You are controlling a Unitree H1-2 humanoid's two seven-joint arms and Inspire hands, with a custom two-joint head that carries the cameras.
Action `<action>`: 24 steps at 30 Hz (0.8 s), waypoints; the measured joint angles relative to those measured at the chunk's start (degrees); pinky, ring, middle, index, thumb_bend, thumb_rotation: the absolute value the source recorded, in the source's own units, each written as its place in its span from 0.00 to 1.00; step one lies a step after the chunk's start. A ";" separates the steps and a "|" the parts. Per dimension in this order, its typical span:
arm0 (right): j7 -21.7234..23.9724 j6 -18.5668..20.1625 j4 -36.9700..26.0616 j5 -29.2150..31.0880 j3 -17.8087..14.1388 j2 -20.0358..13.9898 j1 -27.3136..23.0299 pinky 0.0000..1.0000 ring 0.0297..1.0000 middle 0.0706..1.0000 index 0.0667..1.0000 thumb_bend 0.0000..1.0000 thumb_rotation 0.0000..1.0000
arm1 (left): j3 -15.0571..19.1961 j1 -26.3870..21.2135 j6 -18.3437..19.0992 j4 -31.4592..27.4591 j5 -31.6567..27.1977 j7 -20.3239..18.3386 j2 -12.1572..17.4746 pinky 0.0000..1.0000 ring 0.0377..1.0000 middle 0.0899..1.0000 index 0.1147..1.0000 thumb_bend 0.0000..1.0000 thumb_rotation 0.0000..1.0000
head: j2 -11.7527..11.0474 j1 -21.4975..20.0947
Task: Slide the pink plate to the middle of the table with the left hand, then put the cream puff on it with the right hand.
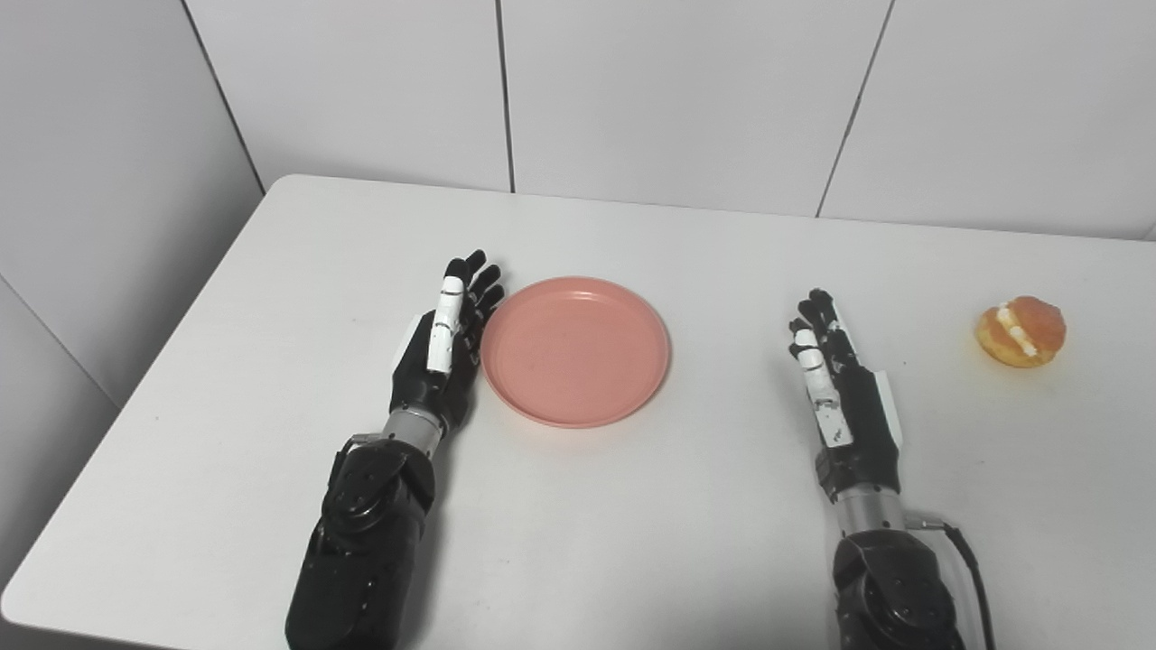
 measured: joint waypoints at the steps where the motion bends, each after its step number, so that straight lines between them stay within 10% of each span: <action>1: -0.22 0.08 0.00 -0.37 0.29 0.11 0.00 0.97 0.94 0.94 0.94 0.58 0.86 | -0.30 0.36 0.07 -0.23 -0.02 -0.03 -0.43 0.99 0.98 0.98 0.98 0.54 1.00 | 0.26 -1.22; 24: -1.77 1.61 0.01 -3.44 1.80 2.00 0.02 0.96 0.95 0.96 0.95 0.58 0.89 | -7.02 4.05 -0.83 -3.50 2.68 -4.13 -1.33 0.88 0.90 0.89 0.88 0.55 0.95 | 0.79 -4.57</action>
